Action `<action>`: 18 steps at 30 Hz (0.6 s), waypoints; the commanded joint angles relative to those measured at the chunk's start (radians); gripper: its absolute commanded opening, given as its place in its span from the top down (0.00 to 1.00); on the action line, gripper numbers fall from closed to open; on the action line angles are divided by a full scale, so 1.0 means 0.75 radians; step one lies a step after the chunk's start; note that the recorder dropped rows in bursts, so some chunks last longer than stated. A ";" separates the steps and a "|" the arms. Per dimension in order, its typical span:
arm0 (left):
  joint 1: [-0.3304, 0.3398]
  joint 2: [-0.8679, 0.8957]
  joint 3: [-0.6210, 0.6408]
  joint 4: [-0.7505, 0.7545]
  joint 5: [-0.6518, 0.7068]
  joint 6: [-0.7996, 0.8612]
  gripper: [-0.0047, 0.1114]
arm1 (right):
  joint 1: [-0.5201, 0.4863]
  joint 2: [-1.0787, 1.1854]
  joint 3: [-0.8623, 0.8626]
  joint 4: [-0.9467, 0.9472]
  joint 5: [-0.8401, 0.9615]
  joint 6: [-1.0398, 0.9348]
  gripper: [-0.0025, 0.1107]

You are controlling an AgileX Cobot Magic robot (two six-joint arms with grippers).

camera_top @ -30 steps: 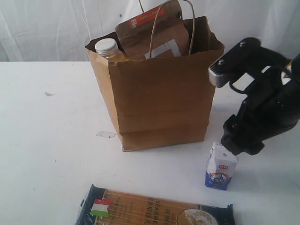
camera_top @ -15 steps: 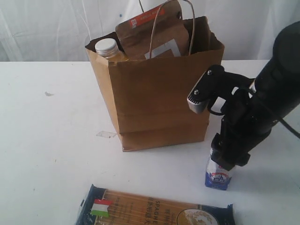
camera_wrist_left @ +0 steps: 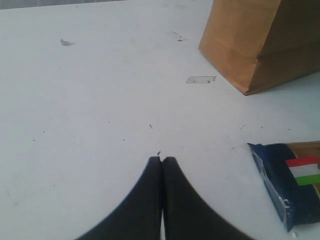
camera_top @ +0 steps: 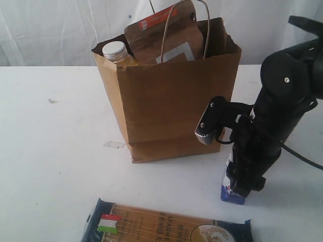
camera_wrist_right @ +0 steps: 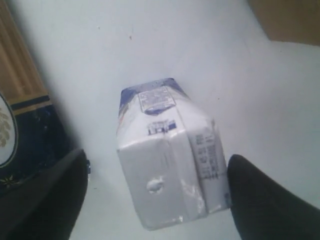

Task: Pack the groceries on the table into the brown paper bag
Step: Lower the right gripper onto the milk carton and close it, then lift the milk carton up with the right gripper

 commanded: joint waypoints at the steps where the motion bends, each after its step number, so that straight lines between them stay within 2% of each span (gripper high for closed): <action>1: 0.006 -0.007 0.005 -0.008 -0.002 -0.010 0.96 | -0.009 0.045 0.004 -0.015 -0.047 -0.013 0.35; 4: 0.006 -0.007 0.005 -0.008 -0.002 -0.010 0.96 | -0.009 0.056 0.004 -0.015 -0.102 -0.006 0.40; 10: 0.006 -0.007 0.005 -0.008 -0.002 -0.010 0.96 | -0.011 0.056 0.004 -0.016 -0.081 0.047 0.74; 18: 0.006 -0.007 0.005 -0.008 -0.002 -0.010 0.96 | -0.011 0.024 0.004 -0.077 -0.073 0.284 0.97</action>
